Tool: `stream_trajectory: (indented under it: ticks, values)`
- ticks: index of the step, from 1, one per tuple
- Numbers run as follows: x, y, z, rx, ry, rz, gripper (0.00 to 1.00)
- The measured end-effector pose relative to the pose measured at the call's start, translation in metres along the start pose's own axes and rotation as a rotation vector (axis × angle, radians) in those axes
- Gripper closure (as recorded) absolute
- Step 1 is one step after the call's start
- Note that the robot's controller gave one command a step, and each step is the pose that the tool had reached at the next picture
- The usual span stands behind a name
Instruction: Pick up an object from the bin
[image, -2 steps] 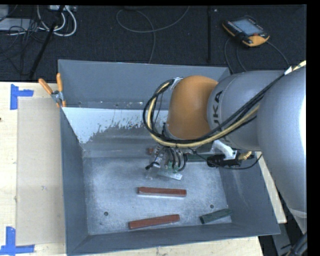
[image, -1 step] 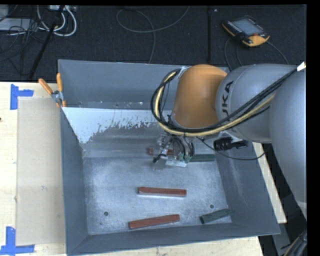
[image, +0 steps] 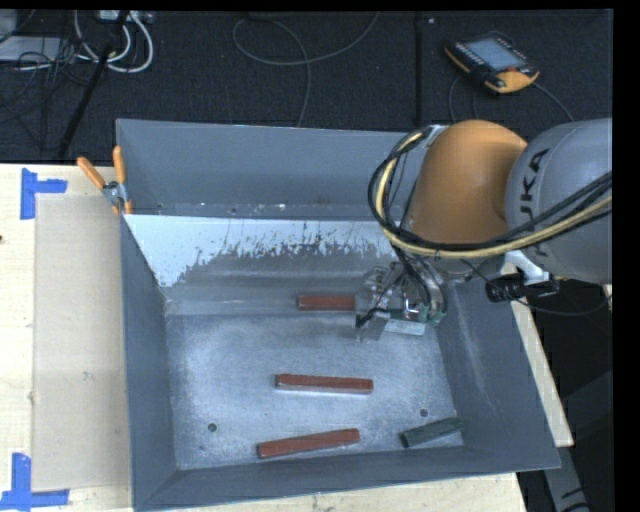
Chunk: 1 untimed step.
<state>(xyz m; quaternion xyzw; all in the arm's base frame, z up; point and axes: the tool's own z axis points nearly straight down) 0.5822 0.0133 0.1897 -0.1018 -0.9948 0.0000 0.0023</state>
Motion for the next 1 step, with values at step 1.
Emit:
stream_trajectory:
  ticks: [1]
  values:
    - [-0.0023,-0.014,-0.0149,0.004,-0.008,0.059,1.0]
